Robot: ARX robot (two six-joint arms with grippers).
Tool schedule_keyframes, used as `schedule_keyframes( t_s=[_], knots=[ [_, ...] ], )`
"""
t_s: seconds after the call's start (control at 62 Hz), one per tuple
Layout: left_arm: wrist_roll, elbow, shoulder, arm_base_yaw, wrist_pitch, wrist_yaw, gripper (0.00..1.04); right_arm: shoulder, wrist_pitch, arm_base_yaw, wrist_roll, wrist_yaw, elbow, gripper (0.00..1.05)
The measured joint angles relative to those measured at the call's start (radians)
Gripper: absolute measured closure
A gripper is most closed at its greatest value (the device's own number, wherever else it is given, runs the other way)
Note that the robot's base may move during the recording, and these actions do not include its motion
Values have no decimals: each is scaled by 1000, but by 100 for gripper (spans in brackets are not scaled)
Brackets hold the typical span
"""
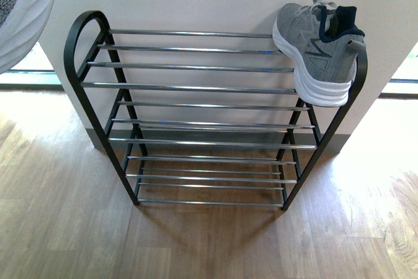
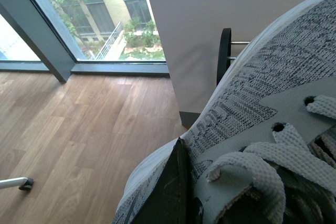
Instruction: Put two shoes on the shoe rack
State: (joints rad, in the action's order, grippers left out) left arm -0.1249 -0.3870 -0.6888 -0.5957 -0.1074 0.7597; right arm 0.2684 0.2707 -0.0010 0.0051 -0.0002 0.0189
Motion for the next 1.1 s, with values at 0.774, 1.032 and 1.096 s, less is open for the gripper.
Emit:
schedule_keyframes(
  t_s=[0.774, 1.032, 1.096],
  knots=[
    [0, 0, 0, 0, 0, 1, 103, -262, -267, 0, 0, 0, 0, 103],
    [0, 0, 0, 0, 0, 0, 103, -262, -267, 0, -2, 0, 0, 83],
    [0, 0, 0, 0, 0, 0, 103, -262, -267, 0, -2, 0, 0, 67]
  ],
)
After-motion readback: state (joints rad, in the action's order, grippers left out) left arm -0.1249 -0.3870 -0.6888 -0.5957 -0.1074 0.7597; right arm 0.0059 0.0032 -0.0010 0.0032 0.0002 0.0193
